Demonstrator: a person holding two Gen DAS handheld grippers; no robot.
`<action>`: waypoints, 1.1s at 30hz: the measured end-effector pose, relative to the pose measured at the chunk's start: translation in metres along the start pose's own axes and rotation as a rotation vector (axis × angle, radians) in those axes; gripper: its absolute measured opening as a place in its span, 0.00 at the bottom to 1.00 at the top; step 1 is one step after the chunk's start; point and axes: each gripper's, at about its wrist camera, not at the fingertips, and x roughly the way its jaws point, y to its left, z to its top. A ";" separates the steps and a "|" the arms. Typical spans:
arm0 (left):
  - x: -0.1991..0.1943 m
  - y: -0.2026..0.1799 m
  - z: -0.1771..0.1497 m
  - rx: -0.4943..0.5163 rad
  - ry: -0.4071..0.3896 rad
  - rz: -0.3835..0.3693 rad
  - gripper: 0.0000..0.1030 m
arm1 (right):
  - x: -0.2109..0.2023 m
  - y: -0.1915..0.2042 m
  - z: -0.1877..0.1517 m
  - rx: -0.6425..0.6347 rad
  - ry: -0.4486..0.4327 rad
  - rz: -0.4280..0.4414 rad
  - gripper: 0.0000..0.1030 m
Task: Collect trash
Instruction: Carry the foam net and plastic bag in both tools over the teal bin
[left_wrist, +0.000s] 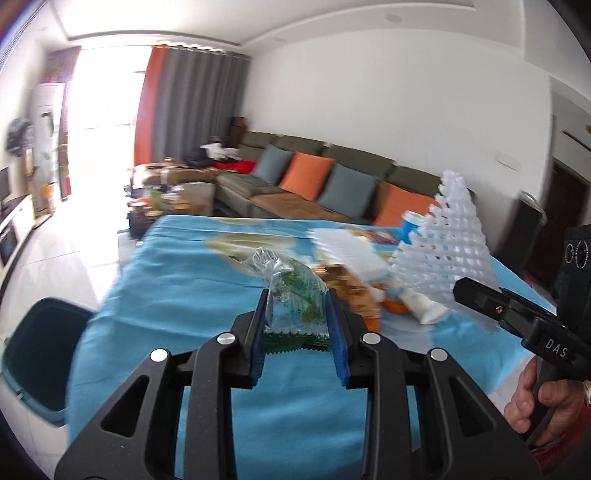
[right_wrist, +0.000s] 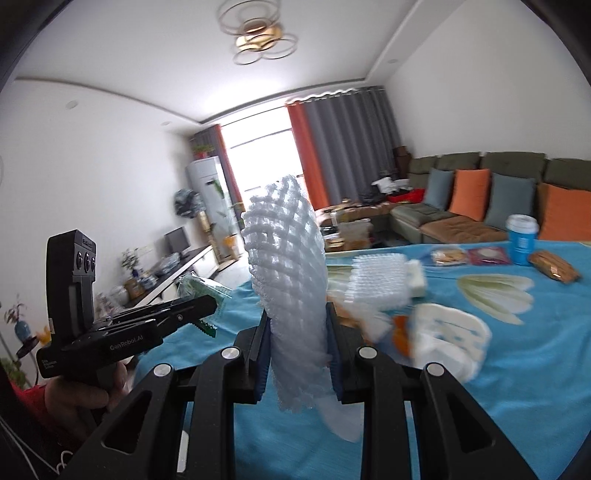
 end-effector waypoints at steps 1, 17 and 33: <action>-0.010 0.010 -0.001 -0.013 -0.013 0.027 0.28 | 0.003 0.004 0.001 -0.009 0.004 0.012 0.24; -0.131 0.097 -0.008 -0.115 -0.144 0.289 0.28 | 0.046 0.087 0.023 -0.150 0.057 0.215 0.24; -0.187 0.158 -0.025 -0.221 -0.134 0.426 0.28 | 0.170 0.162 0.043 -0.189 0.270 0.367 0.24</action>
